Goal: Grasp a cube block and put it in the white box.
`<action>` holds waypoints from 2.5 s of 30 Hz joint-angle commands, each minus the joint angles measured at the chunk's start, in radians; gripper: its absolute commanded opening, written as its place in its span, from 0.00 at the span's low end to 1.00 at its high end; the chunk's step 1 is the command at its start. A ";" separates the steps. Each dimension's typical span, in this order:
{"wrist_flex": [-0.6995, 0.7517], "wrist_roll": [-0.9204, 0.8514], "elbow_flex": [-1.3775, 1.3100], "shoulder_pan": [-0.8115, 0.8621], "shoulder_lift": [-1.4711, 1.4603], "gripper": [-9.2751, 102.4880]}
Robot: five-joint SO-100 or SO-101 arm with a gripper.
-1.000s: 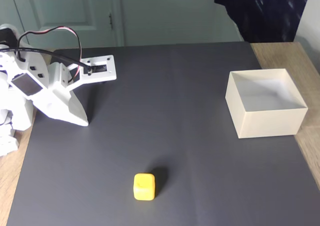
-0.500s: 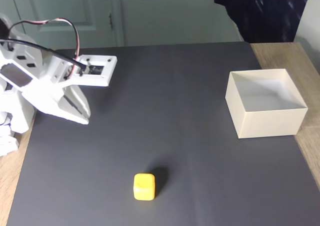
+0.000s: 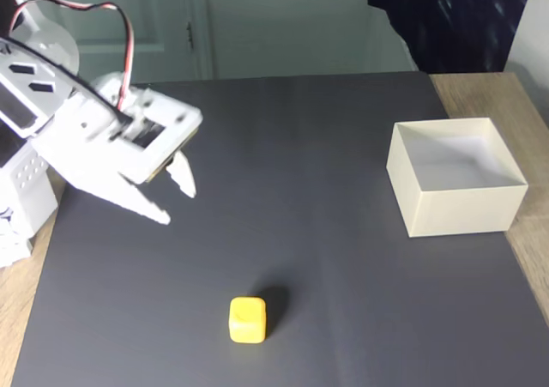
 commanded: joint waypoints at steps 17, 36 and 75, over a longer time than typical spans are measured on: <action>-0.324 0.035 -0.160 0.172 -0.443 0.25; -0.515 -0.051 -0.155 0.121 -0.666 0.33; -0.686 -0.063 -0.201 0.118 -0.940 0.27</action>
